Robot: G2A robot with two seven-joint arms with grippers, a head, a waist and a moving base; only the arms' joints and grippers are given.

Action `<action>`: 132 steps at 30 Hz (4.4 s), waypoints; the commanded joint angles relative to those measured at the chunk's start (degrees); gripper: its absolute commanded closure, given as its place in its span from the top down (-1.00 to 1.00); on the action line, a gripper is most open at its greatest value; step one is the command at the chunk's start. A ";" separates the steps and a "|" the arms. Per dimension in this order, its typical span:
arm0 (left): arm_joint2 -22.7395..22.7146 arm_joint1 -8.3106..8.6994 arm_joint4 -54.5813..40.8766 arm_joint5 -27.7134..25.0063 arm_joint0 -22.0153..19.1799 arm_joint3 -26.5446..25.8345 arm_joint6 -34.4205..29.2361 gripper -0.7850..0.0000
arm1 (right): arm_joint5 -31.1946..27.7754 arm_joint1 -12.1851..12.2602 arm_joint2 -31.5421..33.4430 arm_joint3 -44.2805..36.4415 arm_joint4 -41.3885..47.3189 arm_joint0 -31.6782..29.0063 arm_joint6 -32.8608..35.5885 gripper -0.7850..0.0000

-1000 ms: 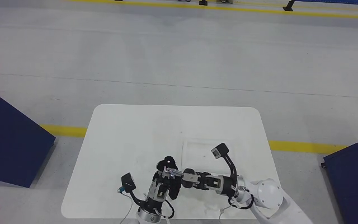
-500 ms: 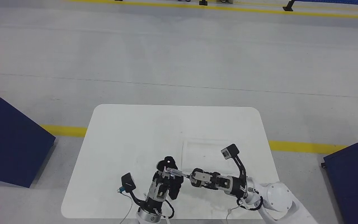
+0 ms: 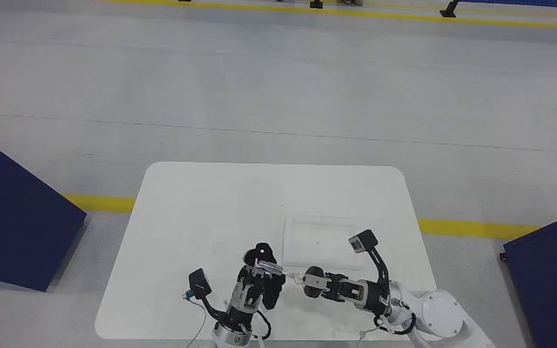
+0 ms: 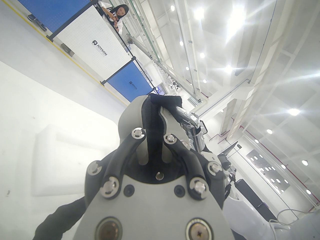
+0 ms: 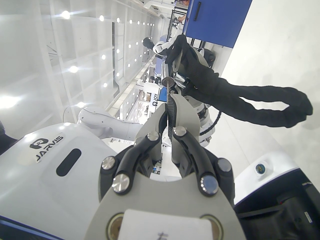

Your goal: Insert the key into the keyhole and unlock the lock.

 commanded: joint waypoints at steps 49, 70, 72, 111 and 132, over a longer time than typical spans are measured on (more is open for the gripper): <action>0.00 0.00 0.00 0.00 0.00 0.00 0.00 -1.00 | 28.02 -0.98 -2.85 1.71 14.73 6.43 2.30 -1.00; 0.00 0.00 0.00 0.00 0.00 0.00 0.00 -1.00 | 48.59 -1.59 -2.81 5.54 34.21 7.73 -0.25 -1.00; 0.00 0.00 0.00 0.00 0.00 0.00 0.00 -1.00 | 50.75 -1.66 -2.98 6.03 35.98 8.19 -0.42 -1.00; 0.00 0.00 0.00 0.00 0.00 0.00 0.00 -1.00 | 67.98 -2.03 -4.00 10.22 51.90 11.15 -6.01 -1.00; 0.00 0.00 0.00 0.00 0.00 0.00 0.00 -1.00 | 76.02 -2.01 -5.55 10.94 69.89 13.09 -21.43 -1.00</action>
